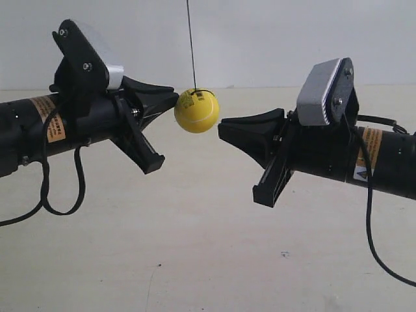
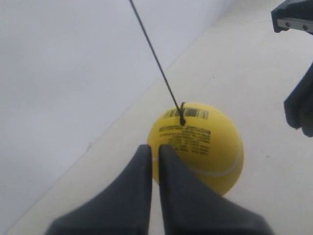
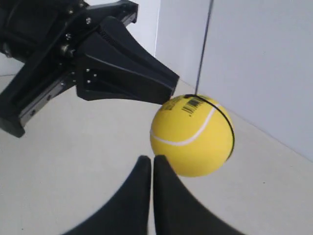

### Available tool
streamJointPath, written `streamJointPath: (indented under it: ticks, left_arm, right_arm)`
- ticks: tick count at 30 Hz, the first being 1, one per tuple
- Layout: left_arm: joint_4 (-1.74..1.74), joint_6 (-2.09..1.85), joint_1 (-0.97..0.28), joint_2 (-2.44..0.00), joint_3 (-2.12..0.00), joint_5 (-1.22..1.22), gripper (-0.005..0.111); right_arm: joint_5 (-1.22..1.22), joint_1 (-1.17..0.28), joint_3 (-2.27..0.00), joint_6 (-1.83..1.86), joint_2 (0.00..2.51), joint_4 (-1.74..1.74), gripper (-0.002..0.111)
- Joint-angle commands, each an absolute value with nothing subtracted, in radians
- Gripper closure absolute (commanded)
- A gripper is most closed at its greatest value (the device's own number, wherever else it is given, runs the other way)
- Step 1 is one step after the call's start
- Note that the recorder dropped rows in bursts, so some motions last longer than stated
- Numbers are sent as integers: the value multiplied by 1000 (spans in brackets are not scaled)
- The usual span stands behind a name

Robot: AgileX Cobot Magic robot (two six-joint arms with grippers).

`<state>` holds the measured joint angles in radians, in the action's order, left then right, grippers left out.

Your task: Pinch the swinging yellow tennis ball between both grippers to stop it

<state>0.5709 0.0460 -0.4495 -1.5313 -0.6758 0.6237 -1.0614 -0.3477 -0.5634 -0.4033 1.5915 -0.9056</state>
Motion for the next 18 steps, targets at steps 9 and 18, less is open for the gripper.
streamJointPath:
  ticks: [9, 18]
  left_arm:
    - [529, -6, -447, -1619, -671, 719, 102]
    - [529, -6, -447, -1619, -671, 735, 102]
  right_arm:
    - [-1031, -349, -611, -436, 1620, -904, 108]
    - [-1016, -349, -622, -409, 1627, -902, 108]
